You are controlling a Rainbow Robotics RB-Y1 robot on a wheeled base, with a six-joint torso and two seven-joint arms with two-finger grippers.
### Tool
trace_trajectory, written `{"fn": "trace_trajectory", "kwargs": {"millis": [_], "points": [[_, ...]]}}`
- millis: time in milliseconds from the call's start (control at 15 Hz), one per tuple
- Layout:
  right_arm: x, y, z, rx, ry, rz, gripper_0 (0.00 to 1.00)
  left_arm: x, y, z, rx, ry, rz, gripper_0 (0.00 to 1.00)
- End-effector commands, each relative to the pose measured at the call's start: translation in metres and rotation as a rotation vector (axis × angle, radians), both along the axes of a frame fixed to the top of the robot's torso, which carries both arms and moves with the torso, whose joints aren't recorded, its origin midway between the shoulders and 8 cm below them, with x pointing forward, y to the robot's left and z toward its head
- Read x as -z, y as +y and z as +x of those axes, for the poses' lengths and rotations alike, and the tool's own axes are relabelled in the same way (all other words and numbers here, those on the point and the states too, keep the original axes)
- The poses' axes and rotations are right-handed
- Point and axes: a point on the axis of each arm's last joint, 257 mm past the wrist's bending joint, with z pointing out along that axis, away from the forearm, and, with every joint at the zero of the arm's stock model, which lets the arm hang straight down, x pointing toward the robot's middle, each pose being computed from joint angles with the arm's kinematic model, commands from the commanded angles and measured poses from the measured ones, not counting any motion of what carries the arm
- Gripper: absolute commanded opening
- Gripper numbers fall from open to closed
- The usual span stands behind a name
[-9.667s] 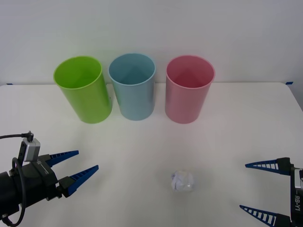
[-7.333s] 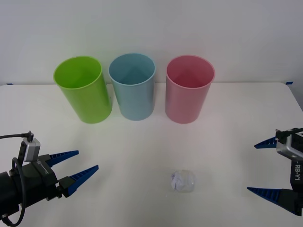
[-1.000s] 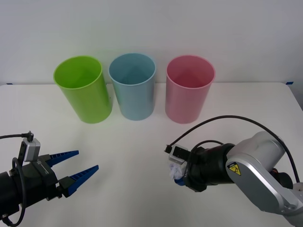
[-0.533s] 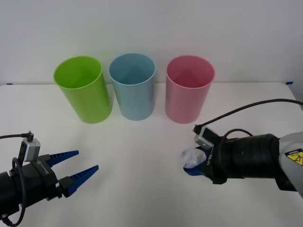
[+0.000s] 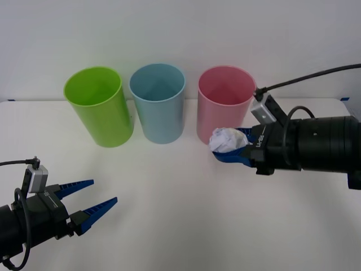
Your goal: Put cans in the blue bin and PET bottles in the pink bin and trash in the green bin.
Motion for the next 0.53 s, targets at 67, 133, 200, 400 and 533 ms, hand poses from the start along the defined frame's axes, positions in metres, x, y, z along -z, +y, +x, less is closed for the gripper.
{"fn": "trace_trajectory", "kwargs": {"millis": [67,133,200,400,533], "points": [[-0.038,0.024,0.014,-0.011,-0.016,0.075,0.0,0.0,0.0,0.0,0.0,0.0,0.0,1.0],[-0.051,0.035,0.018,-0.027,-0.029,0.098,0.0,0.0,0.0,0.0,0.0,0.0,0.0,1.0],[-0.06,0.043,0.021,-0.04,-0.036,0.113,0.0,0.0,0.0,0.0,0.0,0.0,0.0,1.0],[-0.09,0.083,0.037,-0.09,-0.04,0.16,0.0,0.0,0.0,0.0,0.0,0.0,0.0,1.0],[-0.108,0.107,0.052,-0.097,-0.047,0.16,0.0,0.0,0.0,0.0,0.0,0.0,0.0,1.0]]}}
